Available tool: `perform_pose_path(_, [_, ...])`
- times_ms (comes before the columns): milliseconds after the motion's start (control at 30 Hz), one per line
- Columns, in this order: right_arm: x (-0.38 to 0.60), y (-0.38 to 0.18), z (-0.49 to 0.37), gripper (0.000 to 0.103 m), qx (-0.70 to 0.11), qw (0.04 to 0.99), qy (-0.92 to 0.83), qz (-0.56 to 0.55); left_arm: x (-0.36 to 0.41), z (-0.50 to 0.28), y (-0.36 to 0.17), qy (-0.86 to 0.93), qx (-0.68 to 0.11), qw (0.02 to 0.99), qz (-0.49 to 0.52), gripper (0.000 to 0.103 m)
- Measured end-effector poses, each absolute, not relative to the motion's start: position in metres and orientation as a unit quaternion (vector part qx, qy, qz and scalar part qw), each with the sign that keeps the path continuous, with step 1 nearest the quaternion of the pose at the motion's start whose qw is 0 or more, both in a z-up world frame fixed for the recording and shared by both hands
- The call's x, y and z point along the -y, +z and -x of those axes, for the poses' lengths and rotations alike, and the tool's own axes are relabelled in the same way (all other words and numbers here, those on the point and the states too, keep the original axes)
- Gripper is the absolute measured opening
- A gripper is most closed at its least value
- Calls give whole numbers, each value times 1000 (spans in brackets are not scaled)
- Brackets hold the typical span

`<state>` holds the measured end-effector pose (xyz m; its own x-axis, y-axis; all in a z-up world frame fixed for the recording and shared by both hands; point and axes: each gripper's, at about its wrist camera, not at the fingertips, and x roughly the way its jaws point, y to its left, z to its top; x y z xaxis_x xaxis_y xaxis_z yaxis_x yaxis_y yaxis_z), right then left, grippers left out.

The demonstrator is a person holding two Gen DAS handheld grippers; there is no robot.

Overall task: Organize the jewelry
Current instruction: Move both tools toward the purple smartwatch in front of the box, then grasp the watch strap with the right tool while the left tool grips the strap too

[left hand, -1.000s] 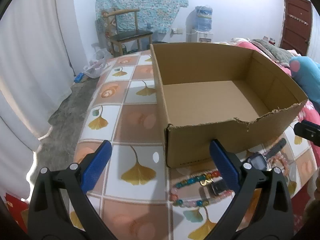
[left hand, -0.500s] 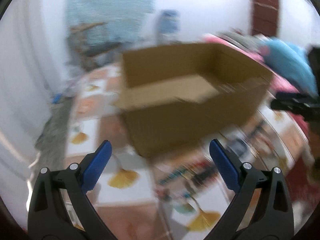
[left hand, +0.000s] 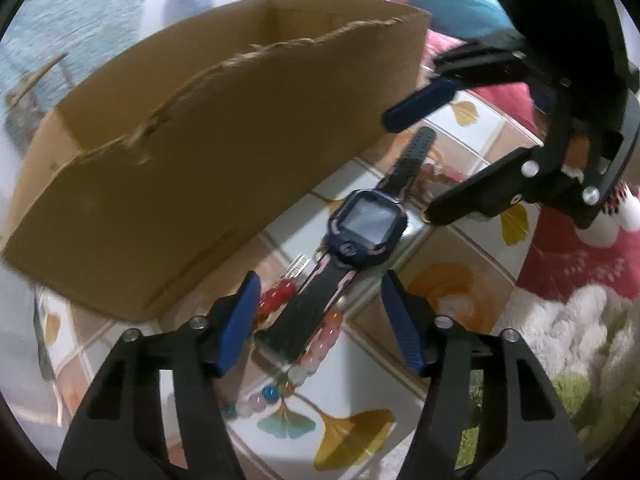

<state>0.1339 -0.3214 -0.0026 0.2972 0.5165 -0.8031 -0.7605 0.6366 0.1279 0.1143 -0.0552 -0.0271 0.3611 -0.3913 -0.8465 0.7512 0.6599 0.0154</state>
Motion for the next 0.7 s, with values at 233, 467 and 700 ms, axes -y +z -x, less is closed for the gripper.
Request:
perform_pose_path(233, [306,-12,-140,58,-445,745,438,235,69,-126,-35,-393,-440,770,-244,48])
perform_pose_path(467, [301,-19,-144,41,-462,705,453,290,69,-137,-34,-409,-444,754,-259,38])
perform_pose_path(700, [304,-18,-144,32,-471,693,454,302,55,-124,-22,-407,-455,749,-257,33])
